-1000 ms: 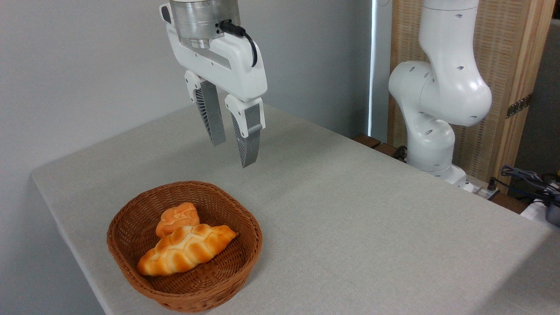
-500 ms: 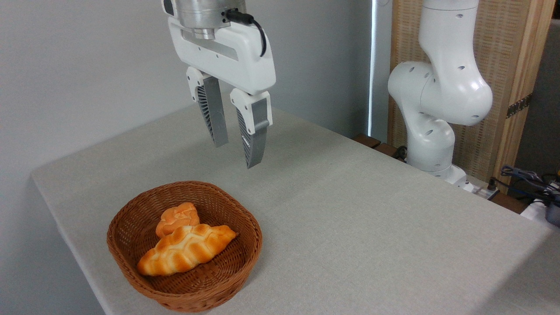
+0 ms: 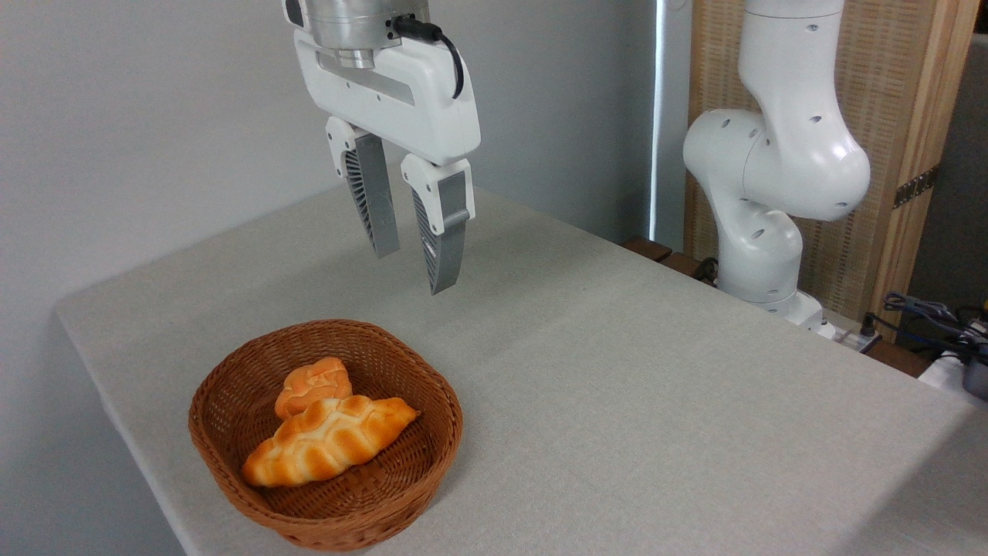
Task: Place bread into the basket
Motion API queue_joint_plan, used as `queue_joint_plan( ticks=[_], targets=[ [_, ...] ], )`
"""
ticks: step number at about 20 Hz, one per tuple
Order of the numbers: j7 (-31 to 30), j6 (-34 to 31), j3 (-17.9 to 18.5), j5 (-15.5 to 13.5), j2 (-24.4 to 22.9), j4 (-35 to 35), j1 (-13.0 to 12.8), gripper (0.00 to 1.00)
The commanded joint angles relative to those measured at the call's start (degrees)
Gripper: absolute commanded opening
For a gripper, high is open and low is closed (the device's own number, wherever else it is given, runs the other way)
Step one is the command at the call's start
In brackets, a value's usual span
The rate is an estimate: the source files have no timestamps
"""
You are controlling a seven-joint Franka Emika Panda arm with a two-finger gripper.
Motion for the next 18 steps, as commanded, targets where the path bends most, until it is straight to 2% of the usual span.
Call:
queue_joint_plan(
  ticks=[1, 18],
  targets=[
    [-1.1, -0.5, -1.7, 0.7, 0.6, 0.8, 0.5, 1.00],
    [-0.9, -0.6, -0.8, 1.1, 1.3, 0.7, 0.6, 1.00]
  ],
)
